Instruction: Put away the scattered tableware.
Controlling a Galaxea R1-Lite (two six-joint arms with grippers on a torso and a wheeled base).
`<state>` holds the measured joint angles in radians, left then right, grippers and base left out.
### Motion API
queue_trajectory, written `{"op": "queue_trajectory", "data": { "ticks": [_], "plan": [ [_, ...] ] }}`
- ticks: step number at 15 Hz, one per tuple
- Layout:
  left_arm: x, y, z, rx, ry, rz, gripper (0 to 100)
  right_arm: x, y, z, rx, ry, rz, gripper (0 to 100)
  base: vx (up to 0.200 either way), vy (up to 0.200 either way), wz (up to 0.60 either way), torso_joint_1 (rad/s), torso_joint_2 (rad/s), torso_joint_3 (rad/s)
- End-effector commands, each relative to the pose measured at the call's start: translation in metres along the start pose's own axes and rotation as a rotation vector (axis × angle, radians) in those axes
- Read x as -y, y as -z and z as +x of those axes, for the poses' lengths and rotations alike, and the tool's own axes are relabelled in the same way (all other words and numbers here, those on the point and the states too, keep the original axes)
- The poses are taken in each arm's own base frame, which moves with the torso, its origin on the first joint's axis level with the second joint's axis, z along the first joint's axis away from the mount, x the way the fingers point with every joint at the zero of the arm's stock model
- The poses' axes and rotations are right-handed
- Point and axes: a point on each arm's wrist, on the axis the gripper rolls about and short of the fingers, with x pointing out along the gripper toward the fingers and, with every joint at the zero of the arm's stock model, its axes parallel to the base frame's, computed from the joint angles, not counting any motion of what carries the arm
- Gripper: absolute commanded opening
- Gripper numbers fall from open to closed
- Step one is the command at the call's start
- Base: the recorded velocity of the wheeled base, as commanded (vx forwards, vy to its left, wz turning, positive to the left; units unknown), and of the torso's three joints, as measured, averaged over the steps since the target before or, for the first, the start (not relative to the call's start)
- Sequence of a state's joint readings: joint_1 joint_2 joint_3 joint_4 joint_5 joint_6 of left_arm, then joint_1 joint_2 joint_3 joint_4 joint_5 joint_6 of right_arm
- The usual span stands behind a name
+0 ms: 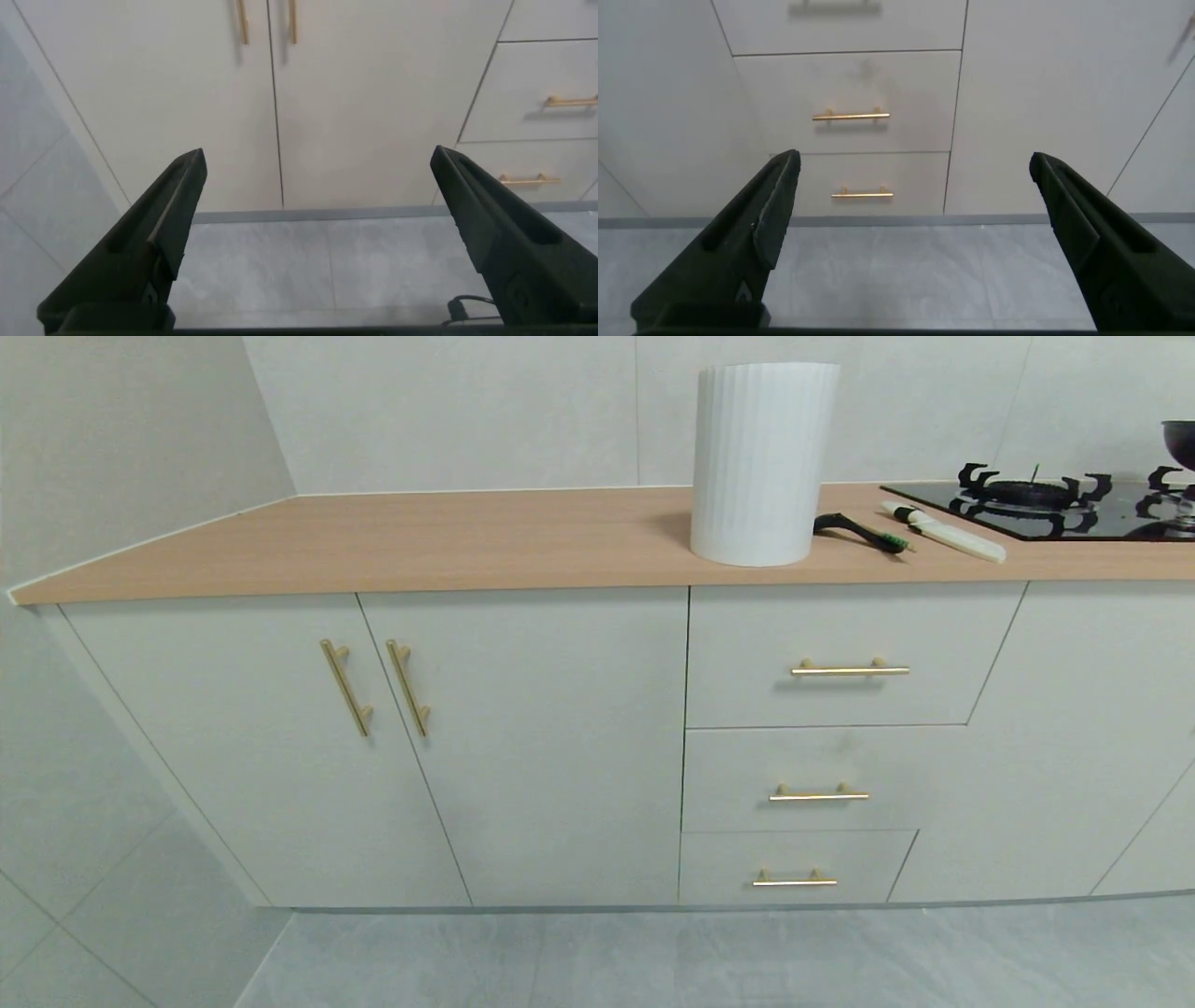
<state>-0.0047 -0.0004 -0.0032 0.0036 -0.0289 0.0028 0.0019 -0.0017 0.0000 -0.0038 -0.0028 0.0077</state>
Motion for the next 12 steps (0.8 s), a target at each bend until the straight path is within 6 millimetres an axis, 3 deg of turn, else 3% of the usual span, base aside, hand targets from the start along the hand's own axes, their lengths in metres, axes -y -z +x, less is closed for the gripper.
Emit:
{"op": "queue_trajectory", "data": {
  "ticks": [1, 3, 12],
  "plan": [
    [0.0, 0.0001, 0.0, -0.002, 0.0, 0.0, 100, 0.0, -0.0001, 0.0001, -0.001, 0.001, 0.0, 100, 0.2, 0.0, 0.0, 0.002, 0.0, 0.002],
    [0.0, 0.0, 0.0, 0.0, -0.001, 0.0, 100, 0.0, -0.0001, 0.0001, -0.001, 0.001, 0.0, 100, 0.2, 0.0, 0.0, 0.005, 0.01, 0.002],
    [0.0, 0.0, 0.0, 0.0, -0.001, 0.003, 100, 0.0, -0.0001, 0.0001, -0.001, -0.001, -0.005, 100, 0.0, 0.0, 0.0, 0.0, 0.0, 0.0]
  ]
}}
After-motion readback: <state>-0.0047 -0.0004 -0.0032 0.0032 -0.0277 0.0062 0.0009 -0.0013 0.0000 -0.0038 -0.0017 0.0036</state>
